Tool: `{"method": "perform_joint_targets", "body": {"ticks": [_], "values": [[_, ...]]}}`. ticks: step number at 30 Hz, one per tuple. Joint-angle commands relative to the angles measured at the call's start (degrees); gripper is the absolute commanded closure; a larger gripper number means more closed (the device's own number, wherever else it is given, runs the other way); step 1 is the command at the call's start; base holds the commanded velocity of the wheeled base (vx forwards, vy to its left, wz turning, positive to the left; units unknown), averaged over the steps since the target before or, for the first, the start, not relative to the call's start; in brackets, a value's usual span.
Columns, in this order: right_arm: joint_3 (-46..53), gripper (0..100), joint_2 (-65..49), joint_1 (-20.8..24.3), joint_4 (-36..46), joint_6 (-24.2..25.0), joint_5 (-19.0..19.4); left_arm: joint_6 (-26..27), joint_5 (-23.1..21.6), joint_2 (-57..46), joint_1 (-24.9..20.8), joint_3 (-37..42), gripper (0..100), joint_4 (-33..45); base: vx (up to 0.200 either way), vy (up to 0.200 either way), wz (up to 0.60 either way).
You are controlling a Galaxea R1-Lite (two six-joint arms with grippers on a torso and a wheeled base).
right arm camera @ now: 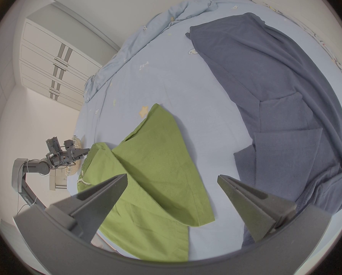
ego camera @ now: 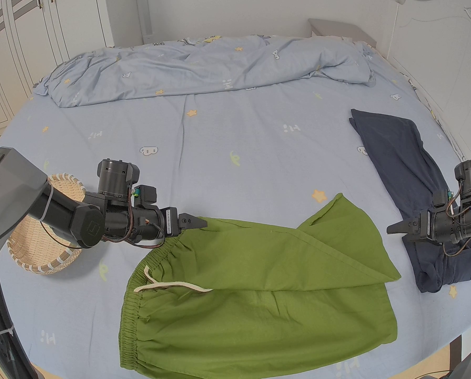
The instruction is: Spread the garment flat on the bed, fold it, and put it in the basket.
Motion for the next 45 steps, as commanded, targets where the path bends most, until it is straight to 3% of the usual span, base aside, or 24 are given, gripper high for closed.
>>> {"method": "perform_joint_targets", "body": {"ticks": [1, 10, 14, 28, 35, 45], "values": [[0.01, 0, 0.18, -0.04, 0.02, 0.02, 0.01, 0.06, 0.02, 0.23, 0.01, 0.53, 100, 0.19, 0.000, 0.000, 0.00], [0.45, 0, 0.27, 0.14, 0.02, -0.16, 0.10, 0.06, 0.54, 0.23, 0.01, 0.62, 100, 0.19, 0.000, 0.000, 0.00], [0.45, 0, 0.09, 0.05, 0.02, -0.16, 0.01, -0.12, 3.09, -5.04, -0.25, 2.29, 100, 0.19, 0.000, 0.000, 0.00], [-5.97, 0, 2.12, 0.14, 0.11, -0.59, 0.18, -0.65, 3.09, -16.38, 2.82, 7.74, 100, 0.19, 0.000, 0.000, 0.00], [-10.45, 0, 9.23, 0.14, -0.24, -0.95, 0.27, -0.65, 2.83, -16.56, 6.78, 7.83, 100, 0.19, 0.000, 0.000, 0.00], [-7.72, 0, 12.14, 0.14, -3.76, -3.23, 1.33, -0.12, 3.00, -15.15, 6.34, 8.00, 100, 0.10, 0.000, 0.000, 0.00]]}}
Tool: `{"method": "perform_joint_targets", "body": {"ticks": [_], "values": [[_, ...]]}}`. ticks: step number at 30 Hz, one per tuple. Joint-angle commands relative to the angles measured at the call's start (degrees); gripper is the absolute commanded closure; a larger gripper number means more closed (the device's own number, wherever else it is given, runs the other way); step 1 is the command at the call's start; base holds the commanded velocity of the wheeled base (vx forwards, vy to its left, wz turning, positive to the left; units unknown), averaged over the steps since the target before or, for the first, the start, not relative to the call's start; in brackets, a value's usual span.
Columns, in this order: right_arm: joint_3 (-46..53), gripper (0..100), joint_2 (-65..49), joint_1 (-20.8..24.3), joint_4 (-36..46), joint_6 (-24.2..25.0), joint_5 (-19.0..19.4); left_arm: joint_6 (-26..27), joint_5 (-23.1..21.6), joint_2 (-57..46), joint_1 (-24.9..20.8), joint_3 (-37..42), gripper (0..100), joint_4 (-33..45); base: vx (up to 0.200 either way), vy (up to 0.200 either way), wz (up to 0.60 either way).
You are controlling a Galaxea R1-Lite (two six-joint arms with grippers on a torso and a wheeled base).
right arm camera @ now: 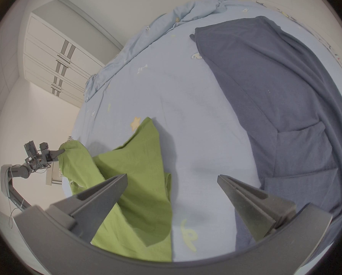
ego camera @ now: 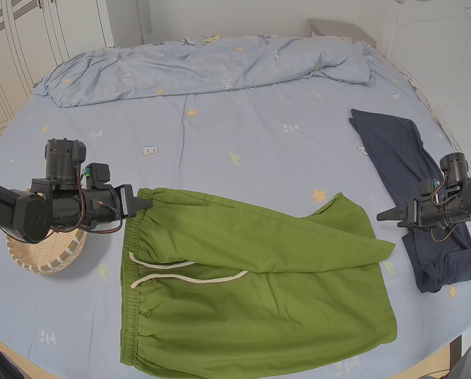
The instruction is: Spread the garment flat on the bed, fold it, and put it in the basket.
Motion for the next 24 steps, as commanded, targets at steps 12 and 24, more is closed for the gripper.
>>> {"method": "perform_joint_targets", "body": {"ticks": [12, 24], "values": [[15.04, 0, -1.76, 0.32, -16.93, -1.19, 11.49, -0.04, 0.25, 4.93, 0.97, -1.38, 100, -2.15, 0.000, 0.000, 0.00], [19.70, 0, -7.38, 0.58, -22.21, -1.28, 12.02, -0.39, 0.25, 5.37, 1.41, -1.82, 100, -2.41, 0.000, 0.000, 0.00]]}}
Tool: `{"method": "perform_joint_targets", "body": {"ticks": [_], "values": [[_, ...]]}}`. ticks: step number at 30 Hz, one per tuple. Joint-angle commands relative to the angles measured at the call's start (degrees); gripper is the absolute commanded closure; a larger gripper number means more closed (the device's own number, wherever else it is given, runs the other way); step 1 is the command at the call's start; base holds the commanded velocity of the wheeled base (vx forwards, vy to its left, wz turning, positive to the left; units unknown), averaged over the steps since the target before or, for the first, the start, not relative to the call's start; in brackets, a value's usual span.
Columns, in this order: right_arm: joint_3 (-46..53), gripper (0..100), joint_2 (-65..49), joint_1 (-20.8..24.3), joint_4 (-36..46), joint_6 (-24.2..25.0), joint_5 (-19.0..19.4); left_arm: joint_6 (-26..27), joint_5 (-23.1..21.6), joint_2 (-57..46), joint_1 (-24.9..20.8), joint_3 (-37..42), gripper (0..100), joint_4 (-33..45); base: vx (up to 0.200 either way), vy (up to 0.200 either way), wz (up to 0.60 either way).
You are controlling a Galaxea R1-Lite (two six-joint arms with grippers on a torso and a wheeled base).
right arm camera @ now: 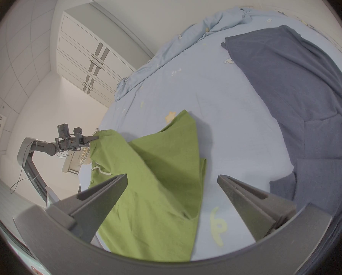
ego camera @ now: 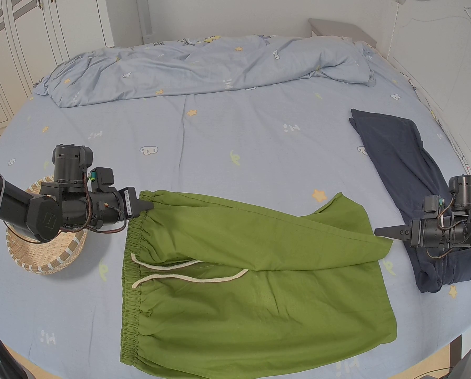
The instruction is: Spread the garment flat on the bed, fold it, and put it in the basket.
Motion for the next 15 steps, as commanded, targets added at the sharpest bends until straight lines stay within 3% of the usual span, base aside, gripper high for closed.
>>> {"method": "perform_joint_targets", "body": {"ticks": [1, 15], "values": [[1.73, 0, -3.49, 0.61, -0.03, -0.11, 0.14, -0.15, 0.01, 0.51, 0.15, -0.17, 100, -0.01, 0.000, 0.000, 0.00], [3.57, 0, -3.49, 2.55, -0.03, -0.29, -0.04, -0.23, -0.08, 0.51, 0.15, -0.52, 100, -0.01, 0.000, 0.000, 0.00]]}}
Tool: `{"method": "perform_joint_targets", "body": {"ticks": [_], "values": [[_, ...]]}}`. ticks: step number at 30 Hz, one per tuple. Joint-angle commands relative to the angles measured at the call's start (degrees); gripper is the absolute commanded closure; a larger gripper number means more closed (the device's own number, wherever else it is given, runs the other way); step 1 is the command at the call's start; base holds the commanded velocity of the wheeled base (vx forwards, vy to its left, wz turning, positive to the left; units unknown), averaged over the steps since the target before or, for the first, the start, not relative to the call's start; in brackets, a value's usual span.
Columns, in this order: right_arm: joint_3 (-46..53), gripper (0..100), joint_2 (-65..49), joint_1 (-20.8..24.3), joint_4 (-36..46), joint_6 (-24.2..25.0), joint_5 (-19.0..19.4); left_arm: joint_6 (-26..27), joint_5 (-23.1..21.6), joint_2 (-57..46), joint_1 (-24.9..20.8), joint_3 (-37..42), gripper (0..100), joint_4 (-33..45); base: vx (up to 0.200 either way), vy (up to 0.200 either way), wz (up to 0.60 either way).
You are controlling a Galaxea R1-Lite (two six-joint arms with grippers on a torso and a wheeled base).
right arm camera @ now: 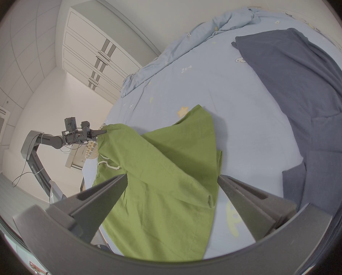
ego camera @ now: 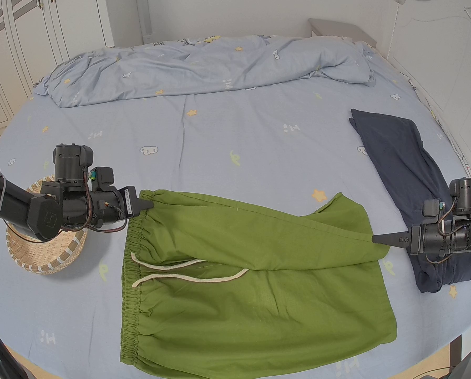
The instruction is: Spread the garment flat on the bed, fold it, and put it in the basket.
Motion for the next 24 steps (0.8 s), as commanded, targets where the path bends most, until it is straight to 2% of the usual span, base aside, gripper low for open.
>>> {"method": "perform_joint_targets", "body": {"ticks": [1, 6, 7, 24], "values": [[0.93, 0, -0.19, 0.01, -0.07, -0.01, 0.01, -0.01, 0.00, 0.11, 0.01, 0.01, 100, -0.01, 0.000, 0.000, 0.00], [1.72, 0, -0.10, 0.01, -0.07, -0.27, -0.08, -0.01, 0.00, -0.07, -0.08, 0.01, 100, -0.01, 0.000, 0.000, 0.00], [1.72, 100, -0.10, 0.01, -0.07, -0.36, -0.08, -0.01, 0.00, -0.07, -0.08, 0.01, 100, -0.01, 0.000, 0.000, 0.00], [1.46, 100, 0.78, -0.70, -0.95, -0.27, 0.10, -0.01, 0.08, -0.60, 0.10, 0.18, 100, -0.01, 0.000, 0.000, 0.00]]}}
